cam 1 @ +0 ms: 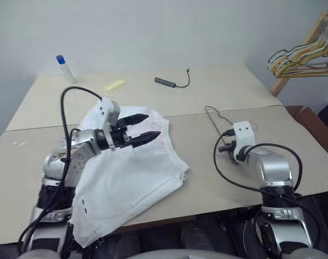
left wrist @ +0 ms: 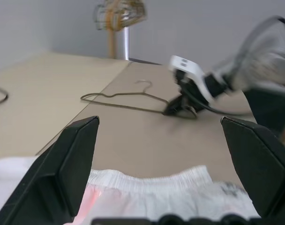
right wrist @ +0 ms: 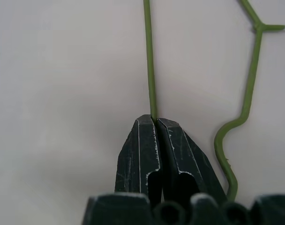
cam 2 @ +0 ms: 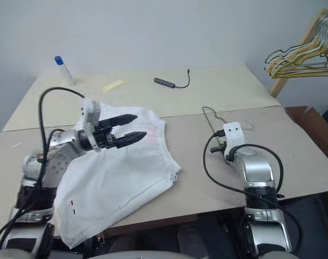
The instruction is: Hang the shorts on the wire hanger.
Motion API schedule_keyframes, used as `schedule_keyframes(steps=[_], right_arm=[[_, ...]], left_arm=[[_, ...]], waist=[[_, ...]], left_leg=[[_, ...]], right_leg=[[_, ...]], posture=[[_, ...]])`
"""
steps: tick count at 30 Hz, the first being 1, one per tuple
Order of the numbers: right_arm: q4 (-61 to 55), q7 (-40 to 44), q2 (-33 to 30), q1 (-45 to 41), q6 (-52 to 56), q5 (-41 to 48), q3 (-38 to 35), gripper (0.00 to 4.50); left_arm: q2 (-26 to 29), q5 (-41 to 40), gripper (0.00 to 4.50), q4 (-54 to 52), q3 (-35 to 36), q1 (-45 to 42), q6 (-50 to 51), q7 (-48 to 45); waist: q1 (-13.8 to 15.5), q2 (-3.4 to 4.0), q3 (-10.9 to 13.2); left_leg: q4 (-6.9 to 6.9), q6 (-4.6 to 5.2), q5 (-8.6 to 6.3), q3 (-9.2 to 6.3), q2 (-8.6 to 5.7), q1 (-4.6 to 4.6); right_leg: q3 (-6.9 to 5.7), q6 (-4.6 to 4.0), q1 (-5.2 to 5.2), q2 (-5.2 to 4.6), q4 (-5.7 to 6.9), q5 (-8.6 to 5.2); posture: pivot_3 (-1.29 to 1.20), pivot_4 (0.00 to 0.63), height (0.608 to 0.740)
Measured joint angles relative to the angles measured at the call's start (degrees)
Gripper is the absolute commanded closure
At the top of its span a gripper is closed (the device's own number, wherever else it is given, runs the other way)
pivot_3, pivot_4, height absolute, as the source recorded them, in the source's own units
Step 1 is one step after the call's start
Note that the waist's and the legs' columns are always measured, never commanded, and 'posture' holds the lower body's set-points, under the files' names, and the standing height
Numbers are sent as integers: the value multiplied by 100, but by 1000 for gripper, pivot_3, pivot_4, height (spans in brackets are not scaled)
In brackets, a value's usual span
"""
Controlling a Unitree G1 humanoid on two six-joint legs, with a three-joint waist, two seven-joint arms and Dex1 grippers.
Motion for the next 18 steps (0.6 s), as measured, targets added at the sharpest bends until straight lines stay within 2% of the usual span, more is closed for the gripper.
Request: schedule_keyframes(steps=[5, 8, 13, 18], right_arm=[[-1304, 214, -36, 156, -224, 192, 32, 4469], [-1761, 323, -43, 280, -490, 226, 170, 4469], [-2231, 617, 13, 615, -1549, 228, 654, 4469], [-2417, 705, 67, 710, -2066, 212, 932, 4469]], left_arm=[[-1151, -1302, 0, 340, 773, -36, 1438, 1500], [-1553, -2006, 0, 435, 1200, -74, 1869, 2066], [-2311, -3141, 0, 510, 1740, -309, 2037, 3031], [-2501, -3280, 0, 539, 1719, -367, 1904, 3418]], waist=[[3, 2, 1], [12, 2, 1], [31, 1, 1], [23, 1, 1]], left_leg=[[1, 0, 0, -21, -1, -1], [2, -1, 0, -17, -5, -2], [3, -2, 0, -11, -11, -6], [2, -5, 2, -6, -15, -3]], right_leg=[[-6, 0, -2, -2, 5, 1], [-6, 1, -1, -5, 3, 2], [-6, 2, -1, -9, -2, 2], [-6, 1, 1, -7, -2, 2]], posture=[[-78, 0, 740], [-77, 0, 740], [-75, 0, 740], [-93, 0, 740]])
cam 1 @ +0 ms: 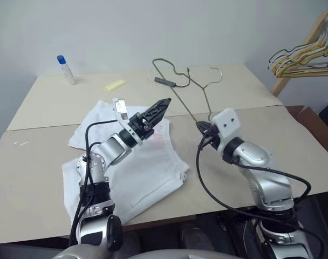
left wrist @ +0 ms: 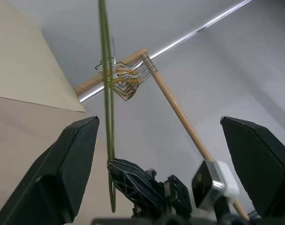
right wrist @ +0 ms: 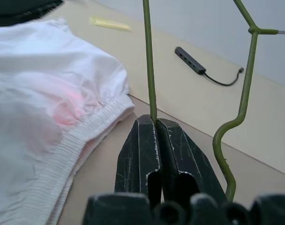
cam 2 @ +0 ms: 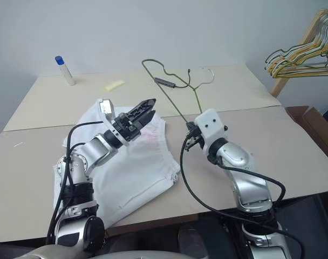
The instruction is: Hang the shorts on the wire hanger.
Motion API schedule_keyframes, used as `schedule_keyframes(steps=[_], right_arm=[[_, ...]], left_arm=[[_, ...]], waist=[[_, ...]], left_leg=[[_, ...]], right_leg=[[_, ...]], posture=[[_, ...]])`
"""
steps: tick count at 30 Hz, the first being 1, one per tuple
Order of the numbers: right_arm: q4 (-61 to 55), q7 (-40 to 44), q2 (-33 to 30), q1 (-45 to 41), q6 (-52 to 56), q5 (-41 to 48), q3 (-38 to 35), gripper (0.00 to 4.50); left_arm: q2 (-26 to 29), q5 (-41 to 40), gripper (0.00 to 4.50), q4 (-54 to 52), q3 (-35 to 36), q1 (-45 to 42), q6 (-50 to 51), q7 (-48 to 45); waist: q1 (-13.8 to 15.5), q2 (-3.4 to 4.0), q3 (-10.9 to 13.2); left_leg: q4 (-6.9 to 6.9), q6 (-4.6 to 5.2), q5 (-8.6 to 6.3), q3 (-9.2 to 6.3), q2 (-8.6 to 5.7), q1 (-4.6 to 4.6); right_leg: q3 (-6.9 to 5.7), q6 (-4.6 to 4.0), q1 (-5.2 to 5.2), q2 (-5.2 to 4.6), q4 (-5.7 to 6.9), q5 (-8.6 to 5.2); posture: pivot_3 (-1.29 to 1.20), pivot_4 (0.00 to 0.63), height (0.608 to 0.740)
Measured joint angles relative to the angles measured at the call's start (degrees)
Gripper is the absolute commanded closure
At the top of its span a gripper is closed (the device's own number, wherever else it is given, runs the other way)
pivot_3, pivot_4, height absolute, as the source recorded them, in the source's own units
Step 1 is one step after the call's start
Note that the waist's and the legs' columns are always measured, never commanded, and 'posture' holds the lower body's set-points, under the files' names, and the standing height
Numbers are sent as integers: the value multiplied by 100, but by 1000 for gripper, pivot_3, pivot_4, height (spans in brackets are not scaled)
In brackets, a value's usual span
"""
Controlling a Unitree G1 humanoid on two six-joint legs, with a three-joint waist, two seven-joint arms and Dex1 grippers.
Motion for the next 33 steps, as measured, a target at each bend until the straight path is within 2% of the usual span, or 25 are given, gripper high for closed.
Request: schedule_keyframes(steps=[4, 9, 13, 24, 33], right_arm=[[-146, 35, 9, 70, -163, -17, 156, 4469], [-390, 317, -307, 164, -371, -74, 385, 4469], [-444, 366, -320, 212, -370, -98, 490, 4500], [-607, 344, -179, 312, -307, -100, 528, 4500], [-643, 375, -249, 359, -283, -112, 523, 4500]], left_arm=[[-52, 57, 0, 142, -21, -170, -213, 180], [9, 217, 0, 453, -48, -358, -371, 152], [27, 371, 883, 559, -164, -368, -421, 70], [60, 640, 4417, 625, -149, -504, -686, 119], [87, 800, 4463, 526, -301, -499, -653, 87]], waist=[[-4, 0, 0], [-20, 0, 0], [-33, 0, 0], [-37, 0, 0], [-35, 0, 0]], left_leg=[[0, -3, 2, 0, -3, -1], [-1, -3, 2, 0, -5, -2], [-1, -3, 2, 0, -5, -1], [-2, -4, 2, -1, -5, -2], [-2, -4, 2, -1, -5, -2]], right_leg=[[0, 0, 0, 0, -2, 0], [-1, 0, 3, -1, -11, 0], [-1, 0, 3, 0, -10, 0], [-1, 1, 4, -1, -14, 0], [-2, 1, 4, 0, -14, 0]], posture=[[-112, 0, 740], [-122, 0, 740], [-130, 0, 740], [-128, 0, 740], [-134, 0, 740]])
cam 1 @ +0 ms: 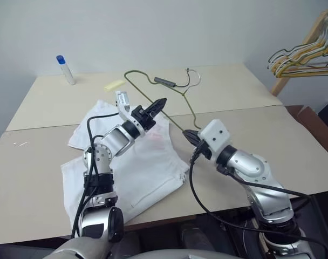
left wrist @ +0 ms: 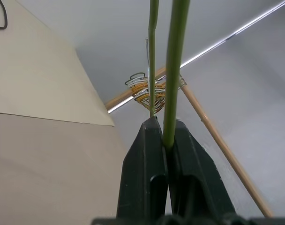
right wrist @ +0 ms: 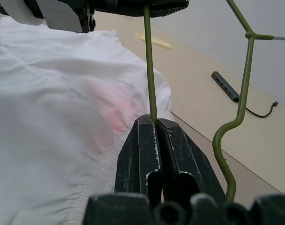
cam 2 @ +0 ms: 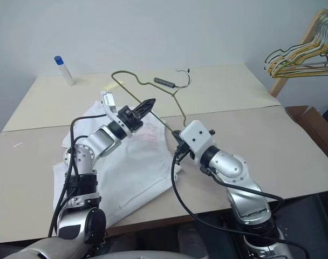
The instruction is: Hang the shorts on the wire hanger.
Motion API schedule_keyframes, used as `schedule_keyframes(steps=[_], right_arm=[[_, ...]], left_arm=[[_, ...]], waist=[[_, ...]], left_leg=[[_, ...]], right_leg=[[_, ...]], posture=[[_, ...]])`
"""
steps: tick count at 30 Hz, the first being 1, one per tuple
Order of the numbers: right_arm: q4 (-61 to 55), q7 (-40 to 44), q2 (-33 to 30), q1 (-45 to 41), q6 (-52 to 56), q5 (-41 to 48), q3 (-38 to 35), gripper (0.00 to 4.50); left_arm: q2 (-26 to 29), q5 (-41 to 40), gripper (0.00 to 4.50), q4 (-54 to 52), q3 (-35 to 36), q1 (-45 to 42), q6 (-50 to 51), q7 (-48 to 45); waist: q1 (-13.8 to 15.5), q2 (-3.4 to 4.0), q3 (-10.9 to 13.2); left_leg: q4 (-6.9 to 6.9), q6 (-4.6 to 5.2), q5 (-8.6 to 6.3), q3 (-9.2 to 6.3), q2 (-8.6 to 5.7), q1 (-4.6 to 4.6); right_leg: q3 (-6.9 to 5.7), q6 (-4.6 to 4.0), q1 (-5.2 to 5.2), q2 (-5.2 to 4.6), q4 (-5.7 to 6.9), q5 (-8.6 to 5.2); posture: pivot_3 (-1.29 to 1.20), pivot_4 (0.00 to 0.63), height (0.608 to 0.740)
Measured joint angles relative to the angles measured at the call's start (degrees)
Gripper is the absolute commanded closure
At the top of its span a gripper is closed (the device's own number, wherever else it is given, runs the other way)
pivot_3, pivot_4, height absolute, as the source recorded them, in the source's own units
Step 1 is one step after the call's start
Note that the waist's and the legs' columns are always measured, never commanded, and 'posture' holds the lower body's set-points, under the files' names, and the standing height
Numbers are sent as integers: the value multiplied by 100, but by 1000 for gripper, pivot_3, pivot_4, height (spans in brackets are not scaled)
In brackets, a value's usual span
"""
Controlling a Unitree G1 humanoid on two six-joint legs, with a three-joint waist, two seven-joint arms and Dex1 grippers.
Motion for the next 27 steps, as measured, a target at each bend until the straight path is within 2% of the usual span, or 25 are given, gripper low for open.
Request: schedule_keyframes(steps=[5, 6, 12, 14, 15, 17, 21, 24, 27], right_arm=[[-2, 108, -124, 26, -66, 9, -10, 3141], [-10, 143, -149, 26, -65, 28, -21, 2686], [-292, 674, -489, -54, 138, 694, -430, 711], [-349, 973, -652, -222, 747, 1399, -864, 711], [-332, 1235, -899, -419, 1404, 2054, -1277, 711], [-264, 1498, -1276, -664, 2137, 2723, -1683, 711], [1098, 1822, -1431, -1680, 3881, 4163, -2536, 711], [1918, 2181, -1470, -1860, 4386, 4698, -2697, 711], [2351, 2542, -1480, -1847, 4511, 4866, -2494, 711]], left_arm=[[220, 536, 4500, -56, -344, 19, -220, -370], [267, 580, 4500, -25, -362, 18, -232, -491], [698, 753, 4500, 479, -265, -64, -425, -1207], [949, 745, 4500, 498, -218, -119, -424, -1589], [1160, 738, 4500, 496, -212, -194, -425, -1966], [1452, 728, 4500, 495, -176, -261, -449, -2525], [2288, 351, 4500, 739, -56, -437, -167, -4350], [2648, 255, 4500, 867, -30, -592, -134, -5404], [2723, 252, 4500, 1001, -9, -712, -111, -5836]], waist=[[-15, 0, 0], [-26, 0, 0], [-28, -1, 1], [-31, -1, 4], [-29, 1, 7], [-22, 2, 8], [-113, 4, 11], [-128, 5, 12], [-125, 13, 17]], left_leg=[[0, 0, 0, 1, 0, 1], [0, 0, 0, 1, 0, 1], [-1, 0, 0, 0, 0, -1], [-1, 0, 0, 0, 0, -3], [0, 0, 0, 0, 0, -6], [-2, 1, 0, -2, 1, -4], [-3, 2, 0, 0, 4, -1], [-9, 2, 0, -1, 5, -5], [-6, 2, 0, 1, 4, -16]], right_leg=[[0, 0, 0, 1, -2, 0], [0, 0, 0, 1, -1, 0], [-2, 1, 0, 1, -3, 0], [-2, 0, 0, 1, -7, 0], [-3, 0, 0, 0, -8, 0], [-8, 0, 3, 1, -14, 0], [-10, -3, 3, 3, -11, 1], [-15, -3, 4, 3, -20, -1], [-12, 3, 1, 0, -23, 1]], posture=[[-136, 0, 740], [-131, 0, 740], [-129, 0, 740], [-123, 0, 740], [-121, 0, 740], [-118, 0, 740], [-113, 0, 740], [-99, 0, 740], [-100, 0, 740]])
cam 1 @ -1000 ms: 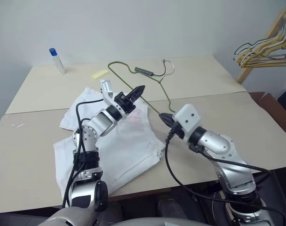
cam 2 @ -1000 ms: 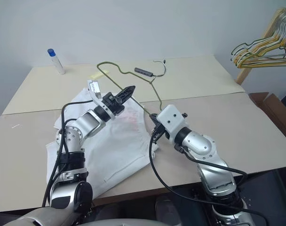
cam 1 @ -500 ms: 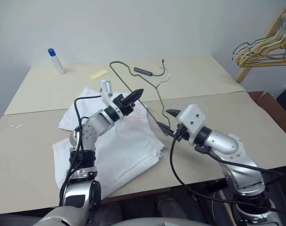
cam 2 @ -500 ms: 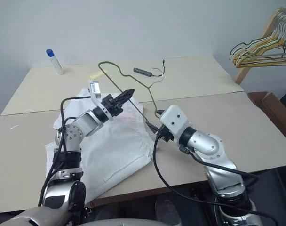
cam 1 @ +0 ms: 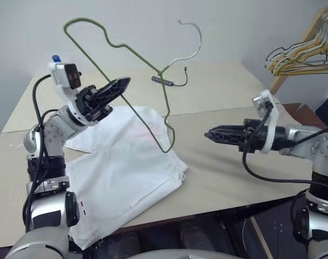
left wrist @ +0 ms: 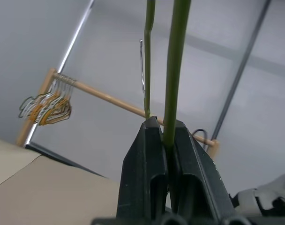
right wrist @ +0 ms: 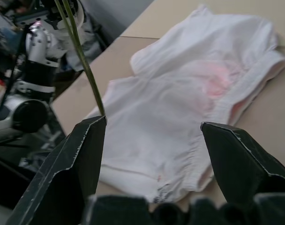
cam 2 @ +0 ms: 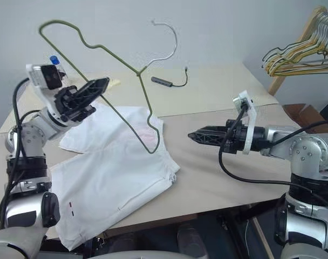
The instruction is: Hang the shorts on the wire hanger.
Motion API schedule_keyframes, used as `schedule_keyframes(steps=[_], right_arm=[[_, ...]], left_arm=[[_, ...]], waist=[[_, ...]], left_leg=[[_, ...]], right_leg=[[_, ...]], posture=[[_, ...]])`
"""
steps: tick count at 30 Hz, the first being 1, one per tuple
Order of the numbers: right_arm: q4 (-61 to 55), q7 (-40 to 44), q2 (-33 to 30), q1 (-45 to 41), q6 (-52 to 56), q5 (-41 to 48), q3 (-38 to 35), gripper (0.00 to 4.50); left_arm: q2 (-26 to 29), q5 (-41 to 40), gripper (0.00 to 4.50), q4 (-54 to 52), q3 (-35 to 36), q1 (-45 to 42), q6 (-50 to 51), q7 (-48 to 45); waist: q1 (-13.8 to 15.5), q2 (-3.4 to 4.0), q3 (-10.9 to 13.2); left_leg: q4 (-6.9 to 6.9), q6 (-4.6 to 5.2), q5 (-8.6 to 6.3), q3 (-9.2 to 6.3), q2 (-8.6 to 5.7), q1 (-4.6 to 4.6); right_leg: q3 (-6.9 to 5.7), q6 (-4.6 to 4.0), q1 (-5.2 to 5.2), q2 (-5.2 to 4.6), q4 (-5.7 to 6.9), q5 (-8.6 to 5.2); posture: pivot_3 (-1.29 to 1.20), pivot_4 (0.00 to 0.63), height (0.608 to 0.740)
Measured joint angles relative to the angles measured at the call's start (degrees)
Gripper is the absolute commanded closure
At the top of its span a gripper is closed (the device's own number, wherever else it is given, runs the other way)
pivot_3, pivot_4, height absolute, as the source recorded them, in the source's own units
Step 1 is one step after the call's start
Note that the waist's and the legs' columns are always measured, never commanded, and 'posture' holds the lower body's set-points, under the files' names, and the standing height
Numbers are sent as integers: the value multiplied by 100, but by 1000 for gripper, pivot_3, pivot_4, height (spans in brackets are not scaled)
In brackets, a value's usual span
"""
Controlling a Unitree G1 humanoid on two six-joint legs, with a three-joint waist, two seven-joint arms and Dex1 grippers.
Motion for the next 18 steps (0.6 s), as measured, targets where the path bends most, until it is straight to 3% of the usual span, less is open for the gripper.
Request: schedule_keyframes(steps=[5, 10, 18], right_arm=[[-152, 417, 184, 51, -286, 129, 538, 711], [-287, -31, 801, -185, -329, 176, 927, 711], [-314, -515, 1097, -278, -427, 132, 1157, 711]], left_arm=[[-85, 34, 4500, 147, 56, -193, -81, -98], [-256, 17, 4500, 110, 81, -186, -56, -1], [-443, 14, 4500, -70, 98, -116, -58, 30]], waist=[[5, 1, 1], [-7, 3, 2], [33, 3, 2]], left_leg=[[1, 0, 0, -4, 4, -3], [2, 0, 0, -6, 6, -4], [8, -1, 0, -8, 5, -14]], right_leg=[[-1, 2, -5, 1, 4, 1], [0, 2, -11, 2, 14, 2], [-2, 3, -14, -2, 12, 3]], posture=[[-94, 0, 740], [-91, 0, 740], [-103, 0, 740]])
